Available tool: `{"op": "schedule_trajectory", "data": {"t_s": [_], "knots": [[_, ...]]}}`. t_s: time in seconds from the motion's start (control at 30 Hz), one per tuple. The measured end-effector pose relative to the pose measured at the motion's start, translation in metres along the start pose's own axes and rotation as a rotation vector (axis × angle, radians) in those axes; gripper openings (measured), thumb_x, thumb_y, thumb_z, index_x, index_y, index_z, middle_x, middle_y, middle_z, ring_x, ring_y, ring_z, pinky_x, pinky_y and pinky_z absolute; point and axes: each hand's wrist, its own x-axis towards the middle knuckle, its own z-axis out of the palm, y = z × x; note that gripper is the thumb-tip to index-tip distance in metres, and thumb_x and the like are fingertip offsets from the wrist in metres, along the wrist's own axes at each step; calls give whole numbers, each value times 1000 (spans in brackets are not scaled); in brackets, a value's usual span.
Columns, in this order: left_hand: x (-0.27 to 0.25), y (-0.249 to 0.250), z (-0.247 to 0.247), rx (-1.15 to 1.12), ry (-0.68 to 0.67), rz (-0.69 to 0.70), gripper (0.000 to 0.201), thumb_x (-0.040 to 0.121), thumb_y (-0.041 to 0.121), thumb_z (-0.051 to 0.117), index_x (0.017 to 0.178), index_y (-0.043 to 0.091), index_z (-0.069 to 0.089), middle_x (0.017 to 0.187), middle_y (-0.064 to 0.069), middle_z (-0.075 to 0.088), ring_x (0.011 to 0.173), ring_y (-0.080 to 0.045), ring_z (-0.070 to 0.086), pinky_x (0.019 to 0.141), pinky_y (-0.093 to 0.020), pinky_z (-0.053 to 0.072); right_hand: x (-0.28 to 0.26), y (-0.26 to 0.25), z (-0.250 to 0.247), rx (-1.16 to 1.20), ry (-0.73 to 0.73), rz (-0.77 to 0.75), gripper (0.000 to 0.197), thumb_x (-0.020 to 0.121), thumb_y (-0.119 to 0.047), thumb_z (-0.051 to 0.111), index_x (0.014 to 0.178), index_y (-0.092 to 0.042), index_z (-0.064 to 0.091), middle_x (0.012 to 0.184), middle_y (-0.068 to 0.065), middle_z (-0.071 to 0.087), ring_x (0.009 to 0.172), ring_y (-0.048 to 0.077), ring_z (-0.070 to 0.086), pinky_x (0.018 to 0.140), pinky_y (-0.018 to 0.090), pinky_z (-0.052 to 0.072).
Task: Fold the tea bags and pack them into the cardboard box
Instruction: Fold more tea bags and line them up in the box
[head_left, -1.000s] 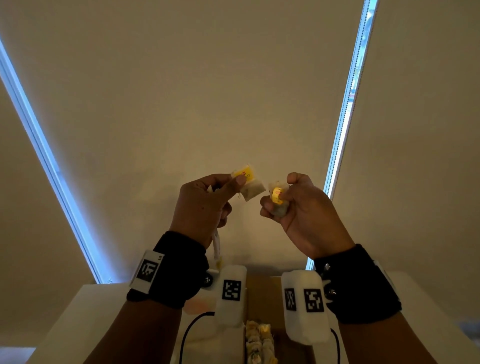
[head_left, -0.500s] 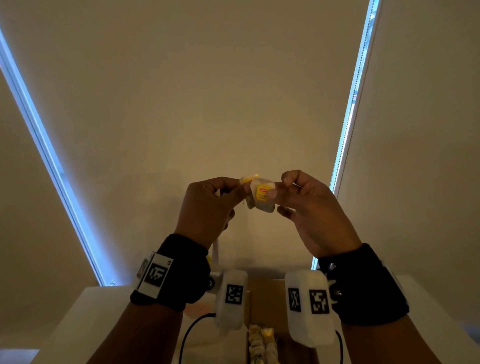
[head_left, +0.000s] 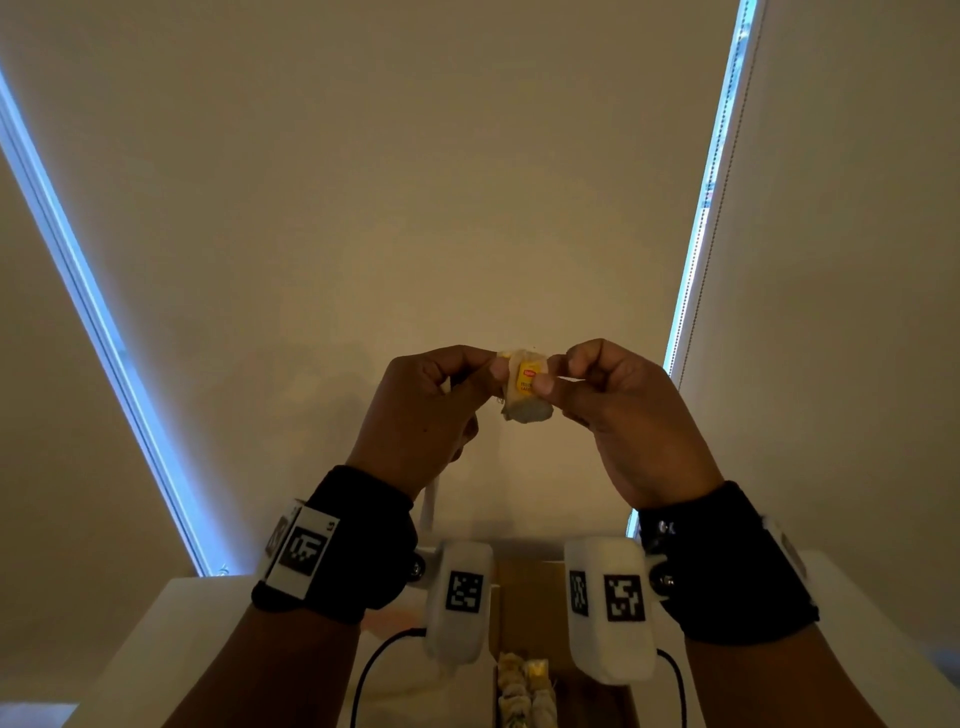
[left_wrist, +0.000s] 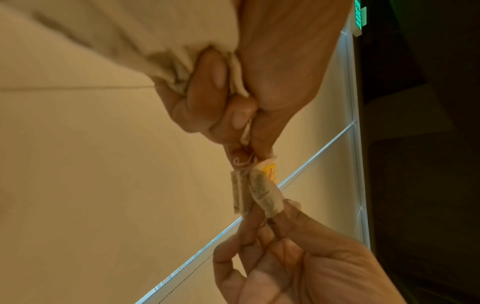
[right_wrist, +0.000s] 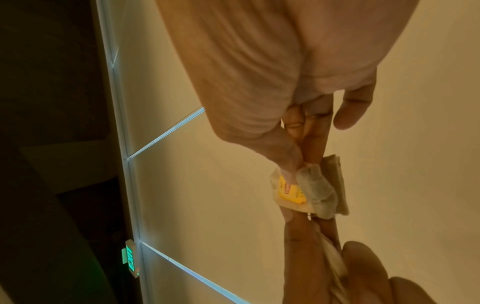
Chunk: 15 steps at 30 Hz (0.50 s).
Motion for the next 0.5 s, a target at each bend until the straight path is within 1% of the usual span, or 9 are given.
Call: {"op": "schedule_trajectory", "data": {"t_s": [0.07, 0.1, 0.17, 0.23, 0.3, 0.37, 0.4, 0.43, 0.5], "knots": [[0, 1, -1, 2, -10, 7, 19, 101, 25, 61, 97, 18, 78, 52, -2, 51, 44, -15, 40, 42, -22, 35, 0, -1, 0, -8, -8, -12, 25, 83, 2, 75, 73, -19, 64, 101, 12, 76, 99, 29, 71, 84, 33, 55], [0, 2, -1, 6, -16, 9, 19, 102, 26, 61, 97, 18, 78, 52, -2, 51, 43, -15, 39, 42, -23, 35, -1, -2, 0, -10, -20, -21, 25, 82, 2, 75, 73, -20, 67, 101, 13, 76, 100, 28, 72, 84, 32, 55], [0, 3, -1, 14, -28, 9, 19, 102, 25, 61, 97, 19, 78, 52, -3, 51, 43, -14, 39, 42, -23, 34, -2, -4, 0, -26, -47, -38, 27, 83, 4, 74, 73, -21, 71, 92, 7, 76, 92, 19, 72, 79, 24, 54], [-1, 4, 0, 19, -33, 7, 19, 102, 25, 60, 97, 22, 78, 52, -5, 51, 42, -14, 39, 42, -24, 35, -4, -6, 0, -49, -60, -44, 24, 84, 5, 73, 76, -18, 73, 82, 0, 75, 81, 7, 70, 71, 16, 51], [-2, 5, 1, 21, -37, 6, 19, 102, 29, 59, 98, 25, 77, 52, -4, 51, 43, -15, 39, 42, -23, 35, -5, -8, 0, -41, -49, -29, 19, 85, 6, 72, 83, -13, 74, 79, -4, 75, 74, 2, 68, 66, 12, 49], [-5, 5, 3, -19, -60, -6, 19, 100, 34, 60, 101, 24, 77, 52, 0, 50, 45, -17, 38, 42, -24, 32, -7, -9, -1, -16, -26, -3, 16, 86, 3, 72, 89, -12, 75, 83, -2, 77, 74, 2, 69, 64, 12, 49], [-6, 5, 4, -45, -83, -15, 19, 97, 35, 64, 103, 23, 76, 54, 3, 53, 46, -18, 37, 42, -24, 31, -8, -9, -1, -15, -13, 6, 16, 87, 0, 72, 90, -14, 76, 87, -1, 78, 77, 4, 69, 65, 13, 49], [-8, 4, 6, -53, -105, -15, 20, 93, 37, 68, 104, 22, 76, 57, 5, 57, 46, -17, 38, 41, -24, 30, -8, -8, -1, -24, 4, 13, 16, 87, -2, 72, 90, -18, 76, 90, -1, 78, 80, 6, 70, 67, 16, 50], [-11, 1, 11, -14, -117, 15, 24, 84, 37, 77, 101, 21, 77, 61, 9, 61, 44, -10, 42, 42, -19, 34, -8, -6, -1, -24, 42, 28, 18, 88, -5, 72, 89, -23, 77, 95, -1, 79, 86, 12, 70, 73, 24, 52]]}}
